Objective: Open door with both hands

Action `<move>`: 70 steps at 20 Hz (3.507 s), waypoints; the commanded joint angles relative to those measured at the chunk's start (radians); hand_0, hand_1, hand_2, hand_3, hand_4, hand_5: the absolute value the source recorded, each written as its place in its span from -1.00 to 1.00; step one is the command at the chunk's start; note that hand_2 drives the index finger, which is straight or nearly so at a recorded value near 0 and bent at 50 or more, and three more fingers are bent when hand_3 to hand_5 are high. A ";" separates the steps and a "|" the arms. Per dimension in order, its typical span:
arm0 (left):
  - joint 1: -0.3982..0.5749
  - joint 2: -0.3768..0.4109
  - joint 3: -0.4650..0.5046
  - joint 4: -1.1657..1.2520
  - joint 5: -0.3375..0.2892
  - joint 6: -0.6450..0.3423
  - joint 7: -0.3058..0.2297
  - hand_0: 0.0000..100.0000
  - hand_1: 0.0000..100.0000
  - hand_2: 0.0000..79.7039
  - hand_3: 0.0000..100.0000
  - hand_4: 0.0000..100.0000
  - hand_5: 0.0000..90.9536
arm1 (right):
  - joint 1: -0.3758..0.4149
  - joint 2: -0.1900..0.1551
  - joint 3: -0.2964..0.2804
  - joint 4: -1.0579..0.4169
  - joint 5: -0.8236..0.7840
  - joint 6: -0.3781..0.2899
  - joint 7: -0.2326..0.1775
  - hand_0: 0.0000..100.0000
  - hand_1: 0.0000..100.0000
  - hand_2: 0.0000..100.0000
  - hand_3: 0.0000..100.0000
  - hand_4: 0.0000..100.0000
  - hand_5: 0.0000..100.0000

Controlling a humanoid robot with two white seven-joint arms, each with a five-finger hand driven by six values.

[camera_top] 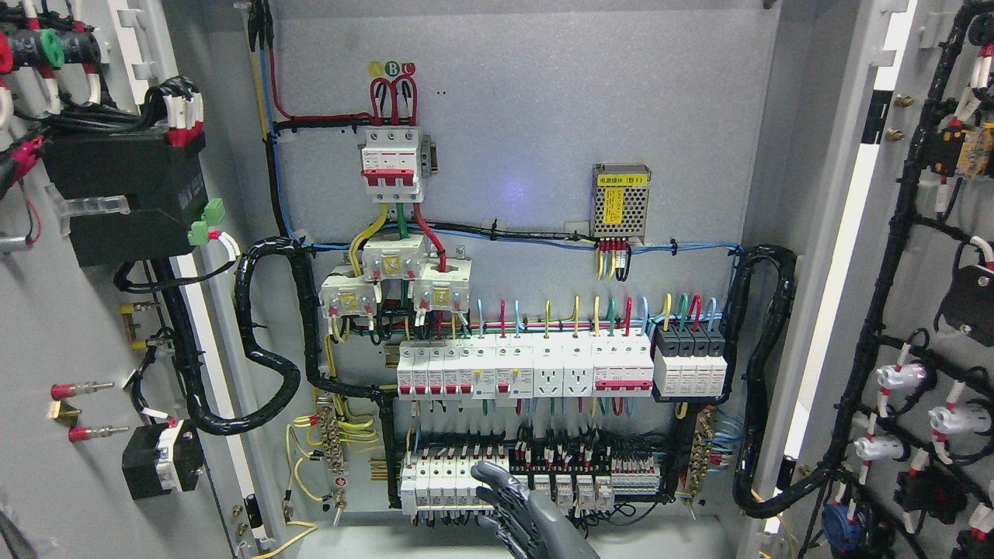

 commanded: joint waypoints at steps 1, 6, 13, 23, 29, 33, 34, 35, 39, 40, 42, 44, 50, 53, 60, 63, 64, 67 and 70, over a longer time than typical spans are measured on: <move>0.005 0.111 -0.114 -0.389 0.014 -0.014 -0.001 -1.00 -1.00 -1.00 -1.00 -1.00 -1.00 | 0.118 -0.093 -0.095 -0.132 0.000 -0.077 -0.003 -0.62 -1.00 -1.00 -1.00 -1.00 -1.00; 0.025 0.126 -0.114 -0.491 0.015 -0.047 -0.001 -1.00 -1.00 -1.00 -1.00 -1.00 -1.00 | 0.230 -0.120 -0.193 -0.184 0.001 -0.151 -0.001 -0.62 -1.00 -1.00 -1.00 -1.00 -1.00; 0.036 0.196 -0.105 -0.606 0.135 -0.084 0.001 -1.00 -1.00 -1.00 -1.00 -1.00 -1.00 | 0.336 -0.191 -0.205 -0.228 0.191 -0.375 0.003 -0.62 -1.00 -1.00 -1.00 -1.00 -1.00; 0.030 0.186 -0.018 -0.695 0.152 -0.194 -0.001 -1.00 -1.00 -1.00 -1.00 -1.00 -1.00 | 0.498 -0.211 -0.299 -0.245 0.279 -0.544 0.003 -0.62 -1.00 -1.00 -1.00 -1.00 -1.00; 0.004 0.141 0.042 -0.699 0.152 -0.305 0.001 -1.00 -1.00 -1.00 -1.00 -1.00 -1.00 | 0.567 -0.211 -0.371 -0.247 0.271 -0.576 0.002 -0.62 -1.00 -1.00 -1.00 -1.00 -1.00; -0.045 0.103 0.083 -0.706 0.153 -0.305 0.001 -1.00 -1.00 -1.00 -1.00 -1.00 -1.00 | 0.590 -0.211 -0.411 -0.247 0.213 -0.596 0.002 -0.62 -1.00 -1.00 -1.00 -1.00 -1.00; -0.061 0.095 0.090 -0.707 0.153 -0.305 0.001 -1.00 -1.00 -1.00 -1.00 -1.00 -1.00 | 0.593 -0.211 -0.418 -0.247 0.167 -0.600 0.002 -0.62 -1.00 -1.00 -1.00 -1.00 -1.00; -0.077 0.083 0.096 -0.707 0.153 -0.304 0.001 -1.00 -1.00 -1.00 -1.00 -1.00 -1.00 | 0.595 -0.211 -0.428 -0.247 0.138 -0.602 0.002 -0.62 -1.00 -1.00 -1.00 -1.00 -1.00; -0.128 0.054 0.105 -0.727 0.153 -0.304 0.001 -1.00 -1.00 -1.00 -1.00 -1.00 -1.00 | 0.600 -0.228 -0.472 -0.247 0.132 -0.602 0.002 -0.62 -1.00 -1.00 -1.00 -1.00 -1.00; -0.136 0.046 0.105 -0.735 0.153 -0.305 0.001 -1.00 -1.00 -1.00 -1.00 -1.00 -1.00 | 0.600 -0.238 -0.484 -0.248 0.130 -0.602 0.002 -0.62 -1.00 -1.00 -1.00 -1.00 -1.00; -0.151 0.025 0.108 -0.742 0.153 -0.305 0.001 -1.00 -1.00 -1.00 -1.00 -1.00 -1.00 | 0.601 -0.262 -0.512 -0.247 0.126 -0.600 0.000 -0.62 -1.00 -1.00 -1.00 -1.00 -1.00; -0.159 0.011 0.122 -0.748 0.153 -0.313 0.001 -1.00 -1.00 -1.00 -1.00 -1.00 -1.00 | 0.609 -0.266 -0.533 -0.247 0.124 -0.600 0.002 -0.62 -1.00 -1.00 -1.00 -1.00 -1.00; -0.159 -0.046 0.169 -0.765 0.153 -0.370 0.001 -1.00 -1.00 -1.00 -1.00 -1.00 -1.00 | 0.610 -0.289 -0.560 -0.248 0.124 -0.602 0.002 -0.62 -1.00 -1.00 -1.00 -1.00 -1.00; -0.159 -0.073 0.201 -0.765 0.153 -0.394 0.001 -1.00 -1.00 -1.00 -1.00 -1.00 -1.00 | 0.609 -0.321 -0.567 -0.248 0.122 -0.602 0.002 -0.62 -1.00 -1.00 -1.00 -1.00 -1.00; -0.159 -0.083 0.260 -0.765 0.153 -0.468 0.002 -1.00 -1.00 -1.00 -1.00 -1.00 -1.00 | 0.613 -0.340 -0.601 -0.248 0.053 -0.603 0.002 -0.62 -1.00 -1.00 -1.00 -1.00 -1.00; -0.159 -0.086 0.292 -0.765 0.166 -0.483 0.002 -1.00 -1.00 -1.00 -1.00 -1.00 -1.00 | 0.615 -0.347 -0.615 -0.248 0.053 -0.614 0.002 -0.62 -1.00 -1.00 -1.00 -1.00 -1.00; -0.157 -0.084 0.301 -0.764 0.176 -0.483 0.002 -1.00 -1.00 -1.00 -1.00 -1.00 -1.00 | 0.618 -0.351 -0.616 -0.248 0.053 -0.620 0.002 -0.62 -1.00 -1.00 -1.00 -1.00 -1.00; -0.153 -0.080 0.330 -0.764 0.204 -0.485 0.002 -1.00 -1.00 -1.00 -1.00 -1.00 -1.00 | 0.629 -0.352 -0.629 -0.248 0.053 -0.620 0.002 -0.62 -1.00 -1.00 -1.00 -1.00 -1.00; -0.153 -0.075 0.350 -0.764 0.219 -0.504 0.002 -1.00 -1.00 -1.00 -1.00 -1.00 -1.00 | 0.629 -0.352 -0.629 -0.247 0.053 -0.619 0.002 -0.62 -1.00 -1.00 -1.00 -1.00 -1.00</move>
